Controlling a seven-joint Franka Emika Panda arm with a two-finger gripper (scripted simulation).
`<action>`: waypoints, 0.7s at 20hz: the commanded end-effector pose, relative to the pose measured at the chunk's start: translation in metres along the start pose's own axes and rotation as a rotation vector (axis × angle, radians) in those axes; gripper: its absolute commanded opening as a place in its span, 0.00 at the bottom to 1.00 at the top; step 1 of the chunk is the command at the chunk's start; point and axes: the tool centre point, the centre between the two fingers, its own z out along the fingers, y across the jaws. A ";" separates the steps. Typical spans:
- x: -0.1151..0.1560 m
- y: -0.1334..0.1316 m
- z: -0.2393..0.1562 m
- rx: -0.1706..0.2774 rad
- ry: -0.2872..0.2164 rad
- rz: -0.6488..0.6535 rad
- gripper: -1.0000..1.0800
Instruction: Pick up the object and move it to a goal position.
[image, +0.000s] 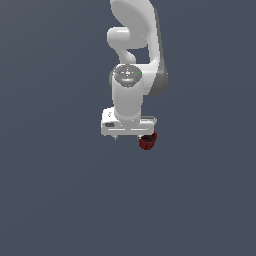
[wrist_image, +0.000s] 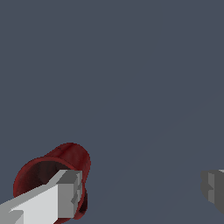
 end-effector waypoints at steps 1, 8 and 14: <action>0.000 0.000 0.000 0.000 0.000 0.000 0.62; 0.005 0.005 0.000 0.002 0.013 0.007 0.62; 0.005 0.003 0.001 -0.001 0.009 0.019 0.62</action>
